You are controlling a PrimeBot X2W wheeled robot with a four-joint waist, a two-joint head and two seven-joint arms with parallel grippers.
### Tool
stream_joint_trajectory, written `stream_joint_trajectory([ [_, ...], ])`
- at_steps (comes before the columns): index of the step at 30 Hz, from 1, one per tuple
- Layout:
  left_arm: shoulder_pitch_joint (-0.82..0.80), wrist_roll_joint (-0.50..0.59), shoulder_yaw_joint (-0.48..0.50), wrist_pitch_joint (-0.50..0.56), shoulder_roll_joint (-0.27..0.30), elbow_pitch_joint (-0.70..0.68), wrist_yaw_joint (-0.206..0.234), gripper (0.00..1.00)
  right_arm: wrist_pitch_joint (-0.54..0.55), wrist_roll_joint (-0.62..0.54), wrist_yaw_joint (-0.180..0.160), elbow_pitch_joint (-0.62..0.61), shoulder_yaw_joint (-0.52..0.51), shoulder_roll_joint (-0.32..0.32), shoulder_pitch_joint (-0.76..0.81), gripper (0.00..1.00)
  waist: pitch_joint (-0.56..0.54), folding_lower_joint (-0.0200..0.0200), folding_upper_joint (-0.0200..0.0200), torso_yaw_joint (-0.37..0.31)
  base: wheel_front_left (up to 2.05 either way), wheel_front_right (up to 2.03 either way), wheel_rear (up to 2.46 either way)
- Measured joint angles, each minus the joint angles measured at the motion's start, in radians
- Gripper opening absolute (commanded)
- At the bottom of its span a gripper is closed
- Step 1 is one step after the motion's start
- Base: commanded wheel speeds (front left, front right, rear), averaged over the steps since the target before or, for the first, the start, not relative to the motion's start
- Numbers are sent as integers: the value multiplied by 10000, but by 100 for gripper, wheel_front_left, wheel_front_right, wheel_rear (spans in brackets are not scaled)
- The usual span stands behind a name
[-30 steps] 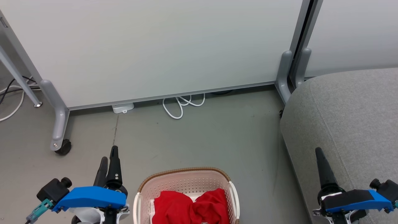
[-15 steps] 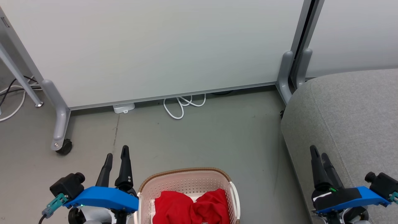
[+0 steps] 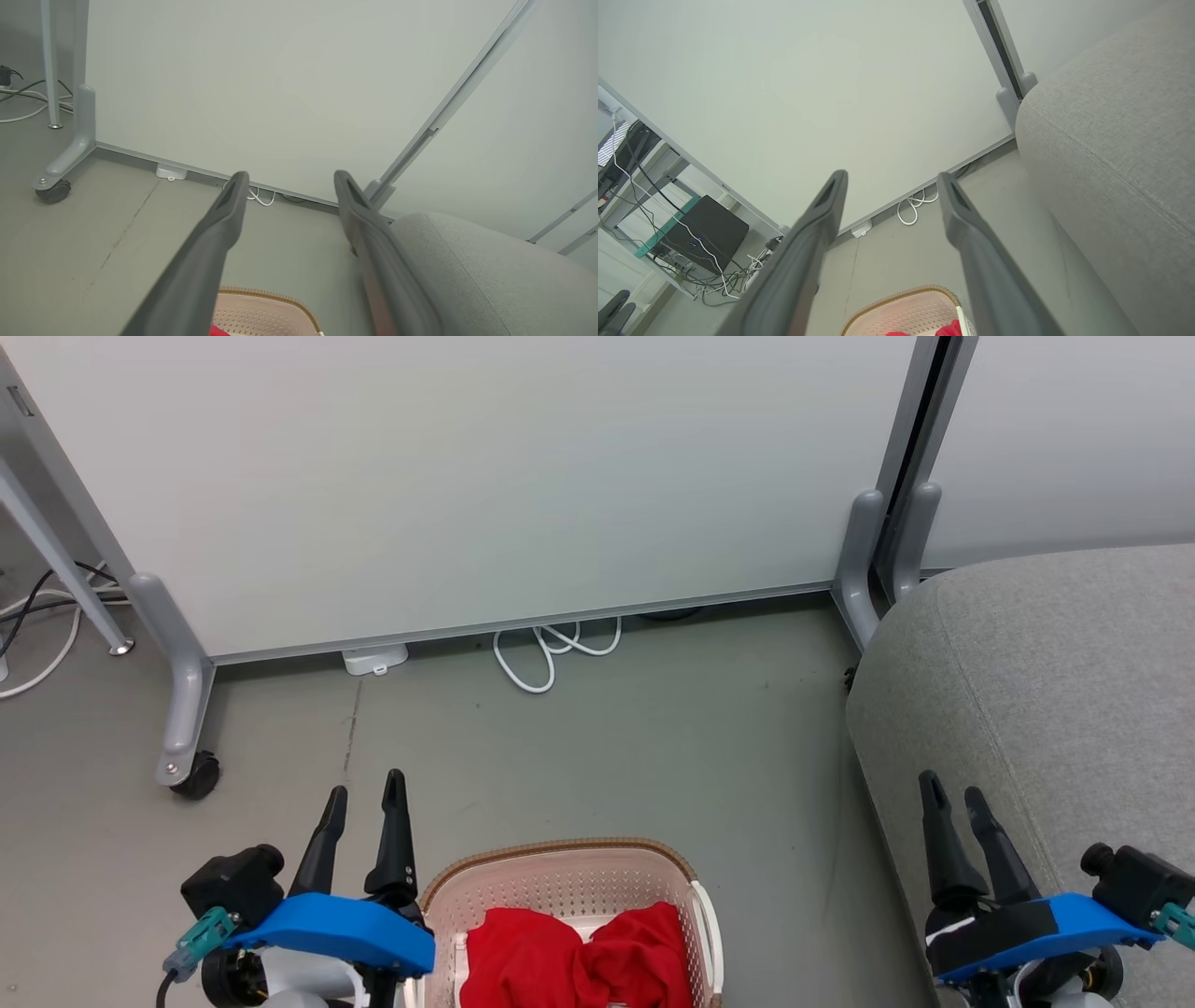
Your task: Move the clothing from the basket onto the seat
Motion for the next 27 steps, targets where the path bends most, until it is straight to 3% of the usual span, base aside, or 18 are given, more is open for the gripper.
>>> stream_joint_trajectory([
  [27,-52,2059,-119,-660,-44,282,86,100,-48,-2709,2,-98,125,-19,5,100,-20,0,0,116,0,0,0],
])
